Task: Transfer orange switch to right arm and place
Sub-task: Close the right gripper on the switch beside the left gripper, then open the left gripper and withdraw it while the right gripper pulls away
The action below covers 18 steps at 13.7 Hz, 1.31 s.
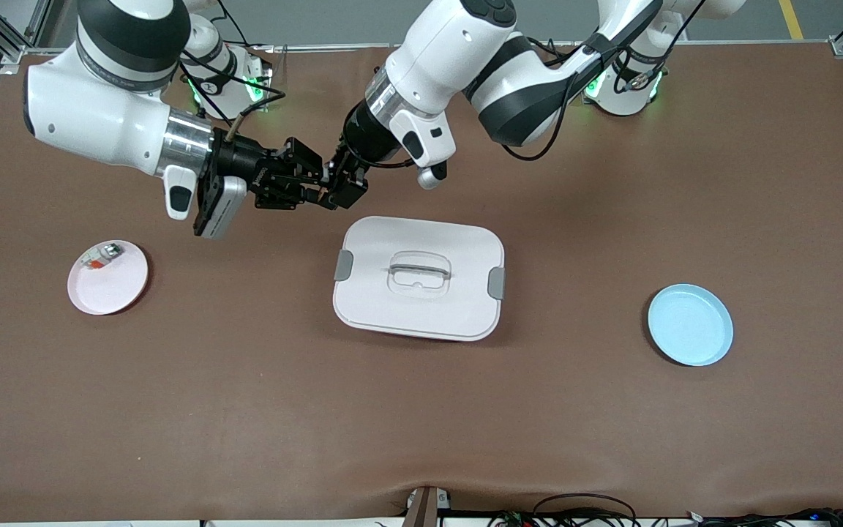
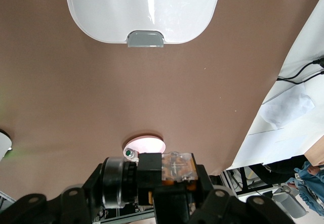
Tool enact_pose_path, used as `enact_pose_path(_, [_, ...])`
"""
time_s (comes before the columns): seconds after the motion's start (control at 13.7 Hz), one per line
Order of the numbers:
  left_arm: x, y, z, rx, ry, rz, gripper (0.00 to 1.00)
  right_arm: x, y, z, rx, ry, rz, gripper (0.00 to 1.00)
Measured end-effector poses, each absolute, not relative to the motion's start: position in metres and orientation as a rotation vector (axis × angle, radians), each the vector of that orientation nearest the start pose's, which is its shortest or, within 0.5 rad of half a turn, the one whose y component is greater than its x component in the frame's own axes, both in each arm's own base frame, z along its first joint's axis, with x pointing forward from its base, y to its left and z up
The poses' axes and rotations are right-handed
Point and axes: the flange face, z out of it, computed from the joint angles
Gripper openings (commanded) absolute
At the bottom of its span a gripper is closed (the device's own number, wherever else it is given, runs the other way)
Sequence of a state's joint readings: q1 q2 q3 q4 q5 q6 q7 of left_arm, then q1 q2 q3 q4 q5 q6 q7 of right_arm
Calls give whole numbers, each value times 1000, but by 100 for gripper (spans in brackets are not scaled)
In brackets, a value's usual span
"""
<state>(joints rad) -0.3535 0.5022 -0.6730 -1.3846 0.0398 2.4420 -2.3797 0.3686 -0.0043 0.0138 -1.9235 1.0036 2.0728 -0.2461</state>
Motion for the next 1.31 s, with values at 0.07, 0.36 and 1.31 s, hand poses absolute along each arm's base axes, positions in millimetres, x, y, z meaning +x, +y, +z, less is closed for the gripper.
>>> enact_pose_path(0.07, [471, -560, 546, 1823, 1695, -419, 100, 523, 257, 526, -2215, -202, -92, 0])
enact_pose_path(0.36, [467, -559, 564, 1807, 1671, -411, 100, 526, 256, 517, -2224, -204, -86, 0])
enact_pose_path(1.31, [483, -493, 625, 2175, 1287, -72, 100, 563, 200, 496, -2396, -572, -214, 0])
